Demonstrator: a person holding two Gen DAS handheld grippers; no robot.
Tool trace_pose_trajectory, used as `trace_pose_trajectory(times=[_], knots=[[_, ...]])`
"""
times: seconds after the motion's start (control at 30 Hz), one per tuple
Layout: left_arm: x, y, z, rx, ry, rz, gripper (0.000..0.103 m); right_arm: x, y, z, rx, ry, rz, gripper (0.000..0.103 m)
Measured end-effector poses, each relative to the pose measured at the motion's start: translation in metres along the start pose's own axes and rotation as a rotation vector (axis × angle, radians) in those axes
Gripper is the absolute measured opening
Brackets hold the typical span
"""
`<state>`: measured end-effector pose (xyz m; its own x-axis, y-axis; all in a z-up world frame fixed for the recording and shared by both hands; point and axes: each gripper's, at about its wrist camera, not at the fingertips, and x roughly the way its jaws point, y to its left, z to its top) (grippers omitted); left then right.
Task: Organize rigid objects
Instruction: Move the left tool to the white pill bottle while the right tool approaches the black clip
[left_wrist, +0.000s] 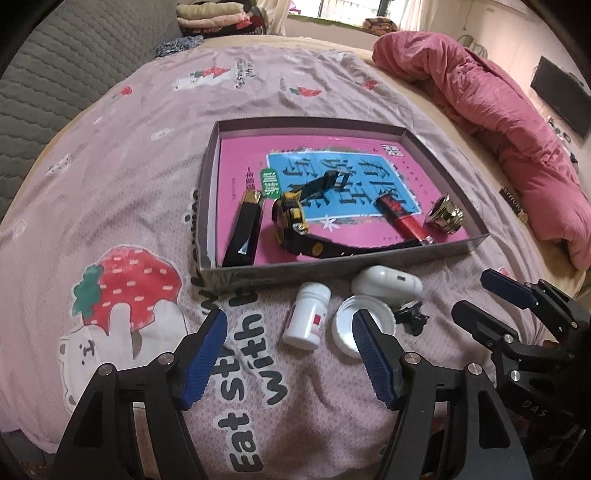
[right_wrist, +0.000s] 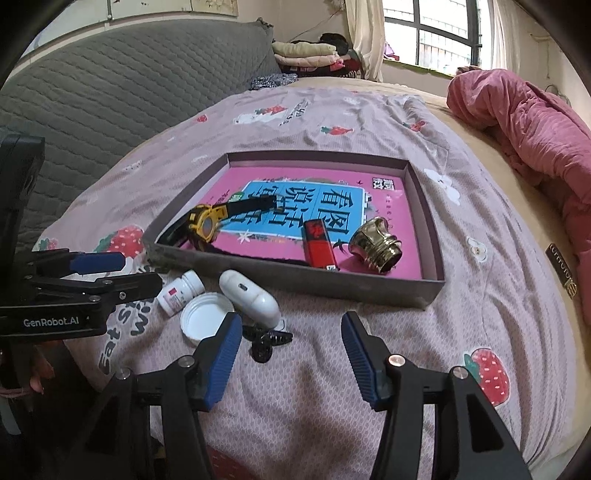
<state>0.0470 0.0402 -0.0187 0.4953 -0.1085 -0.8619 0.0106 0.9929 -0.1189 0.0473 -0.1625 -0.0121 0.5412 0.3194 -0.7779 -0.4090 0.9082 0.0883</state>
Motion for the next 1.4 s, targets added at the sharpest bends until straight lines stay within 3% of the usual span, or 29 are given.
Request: trace_pose_trajectory(times=[1.03,1.4], knots=[[0.031,0.006,-0.010,0.003,0.092,0.047,0.072,0.019,0.009,-0.012,-0.034,0.070,0.016,0.056],[0.045,0.004,0.000,-0.015,0.090,0.036,0.072,0.033,0.012,-0.017,-0.035,0.094,0.008,0.056]])
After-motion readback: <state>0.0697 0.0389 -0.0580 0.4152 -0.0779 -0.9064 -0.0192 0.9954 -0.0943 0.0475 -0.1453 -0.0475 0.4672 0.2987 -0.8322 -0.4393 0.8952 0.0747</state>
